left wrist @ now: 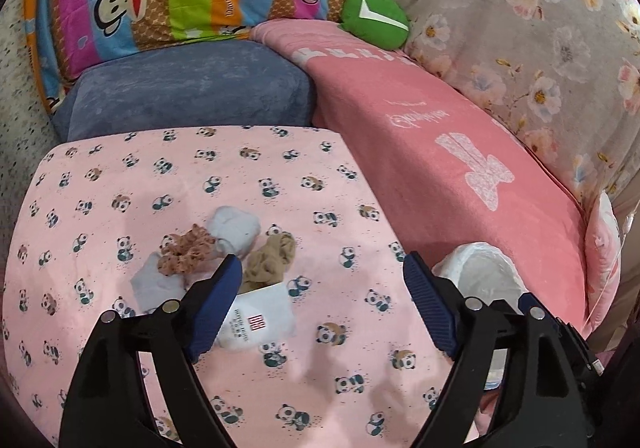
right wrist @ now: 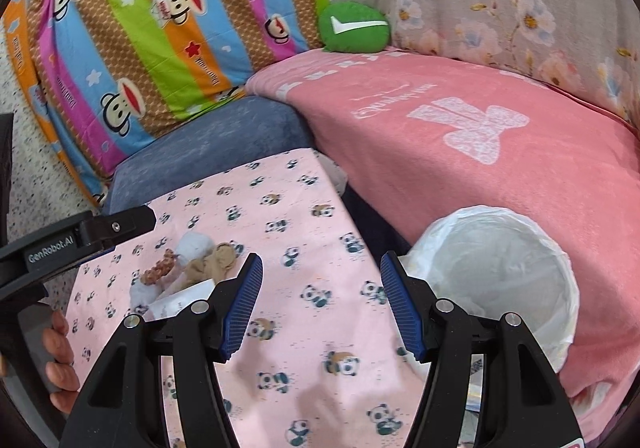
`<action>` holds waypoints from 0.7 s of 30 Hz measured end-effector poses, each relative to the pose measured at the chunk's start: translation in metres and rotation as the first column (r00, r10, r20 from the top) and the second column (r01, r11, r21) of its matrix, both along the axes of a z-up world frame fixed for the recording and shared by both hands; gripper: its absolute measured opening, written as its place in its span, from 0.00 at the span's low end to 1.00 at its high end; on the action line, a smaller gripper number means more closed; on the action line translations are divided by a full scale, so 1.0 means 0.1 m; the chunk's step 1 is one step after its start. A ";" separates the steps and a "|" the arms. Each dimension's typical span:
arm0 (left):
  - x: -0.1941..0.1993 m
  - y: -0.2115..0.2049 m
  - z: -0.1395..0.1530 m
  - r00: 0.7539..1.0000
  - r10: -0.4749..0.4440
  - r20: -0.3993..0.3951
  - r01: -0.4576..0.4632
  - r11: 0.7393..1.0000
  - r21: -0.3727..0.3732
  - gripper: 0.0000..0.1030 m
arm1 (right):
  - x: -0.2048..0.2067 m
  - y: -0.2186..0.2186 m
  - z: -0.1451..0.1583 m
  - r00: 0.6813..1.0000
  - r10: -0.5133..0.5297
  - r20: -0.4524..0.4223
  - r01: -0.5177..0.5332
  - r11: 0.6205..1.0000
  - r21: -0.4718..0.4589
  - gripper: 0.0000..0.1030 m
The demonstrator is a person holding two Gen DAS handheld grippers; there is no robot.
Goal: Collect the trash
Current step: 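Move both open tools back over the remaining items on the cushion, then grasp the light blue sock with the left tool while the right tool grasps the tan sock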
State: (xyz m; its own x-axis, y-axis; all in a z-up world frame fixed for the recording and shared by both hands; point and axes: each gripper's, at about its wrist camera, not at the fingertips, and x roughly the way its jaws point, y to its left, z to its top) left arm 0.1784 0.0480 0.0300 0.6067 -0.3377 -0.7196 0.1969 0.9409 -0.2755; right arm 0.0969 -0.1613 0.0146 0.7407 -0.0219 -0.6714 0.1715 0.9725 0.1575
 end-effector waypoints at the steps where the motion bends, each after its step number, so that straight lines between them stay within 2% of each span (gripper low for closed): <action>1: 0.01 0.07 -0.04 1.000 0.012 -0.006 -0.012 1.000 0.004 0.76 | 0.03 0.06 -0.02 1.000 0.011 -0.005 -0.011 1.000 0.001 0.58; 5: 0.06 0.41 -0.23 0.997 0.074 -0.031 -0.073 0.997 0.033 0.76 | 0.15 0.28 -0.09 0.998 0.053 -0.026 -0.053 0.999 0.000 0.58; 12: 0.17 0.93 -0.65 0.979 0.165 -0.122 -0.162 0.986 0.039 0.76 | 0.43 0.68 -0.29 0.989 0.129 -0.071 -0.129 0.992 0.012 0.58; 21: 0.32 1.26 -1.08 0.960 0.194 -0.204 -0.192 0.981 0.032 0.76 | 0.89 1.10 -0.63 0.973 0.185 -0.136 -0.183 0.983 0.026 0.58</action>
State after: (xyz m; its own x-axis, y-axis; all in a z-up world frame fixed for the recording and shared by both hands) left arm 0.2099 0.1741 -0.0782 0.4985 -0.2192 -0.8387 -0.0483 0.9590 -0.2794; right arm 0.1861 -0.0514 -0.0488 0.6320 0.1162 -0.7662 0.0106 0.9873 0.1584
